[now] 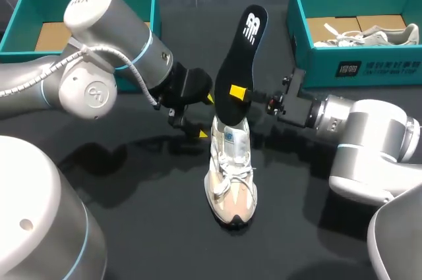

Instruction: Take the shoe out of the shoebox, open the shoe tongue, remove and reinsert the insole, then place the shoe into the shoebox

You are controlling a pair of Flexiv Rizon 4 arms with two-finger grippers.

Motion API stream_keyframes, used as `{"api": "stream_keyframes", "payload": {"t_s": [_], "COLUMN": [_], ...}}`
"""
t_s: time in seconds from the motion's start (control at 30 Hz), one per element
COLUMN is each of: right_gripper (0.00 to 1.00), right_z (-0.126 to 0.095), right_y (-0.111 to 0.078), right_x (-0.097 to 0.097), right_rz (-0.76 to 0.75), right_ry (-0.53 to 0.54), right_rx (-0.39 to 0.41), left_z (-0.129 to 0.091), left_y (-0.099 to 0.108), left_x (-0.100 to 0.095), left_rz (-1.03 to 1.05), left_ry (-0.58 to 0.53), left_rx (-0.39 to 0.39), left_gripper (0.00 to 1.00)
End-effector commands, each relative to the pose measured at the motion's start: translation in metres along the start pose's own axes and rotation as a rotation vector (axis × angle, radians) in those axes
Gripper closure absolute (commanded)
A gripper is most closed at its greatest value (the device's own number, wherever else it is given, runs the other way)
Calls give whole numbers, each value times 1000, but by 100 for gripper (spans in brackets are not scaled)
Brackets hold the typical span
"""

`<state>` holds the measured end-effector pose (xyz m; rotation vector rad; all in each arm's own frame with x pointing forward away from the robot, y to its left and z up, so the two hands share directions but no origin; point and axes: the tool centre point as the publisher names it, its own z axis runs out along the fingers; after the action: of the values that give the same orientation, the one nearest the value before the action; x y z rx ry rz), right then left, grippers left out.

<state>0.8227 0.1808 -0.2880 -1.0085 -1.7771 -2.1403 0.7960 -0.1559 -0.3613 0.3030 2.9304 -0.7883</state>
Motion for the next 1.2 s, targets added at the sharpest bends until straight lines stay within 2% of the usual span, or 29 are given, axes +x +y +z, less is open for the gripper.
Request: {"api": "stream_keyframes", "payload": {"t_s": [0.03,0.6,1.2], "right_gripper": [100,100,100], "right_z": [3,-4,-8], "right_y": [-3,-4,-14], "right_x": [3,1,-4], "right_rz": [-11,-75,-72], "right_ry": [-16,-22,7], "right_rx": [-14,-34,-24], "left_z": [0,0,0], "left_y": [0,0,0], "left_x": [0,0,0], "left_rz": [1,1,1], "left_ry": [0,0,0], "left_rx": [-2,-2,-2], "left_gripper": [0,0,0]}}
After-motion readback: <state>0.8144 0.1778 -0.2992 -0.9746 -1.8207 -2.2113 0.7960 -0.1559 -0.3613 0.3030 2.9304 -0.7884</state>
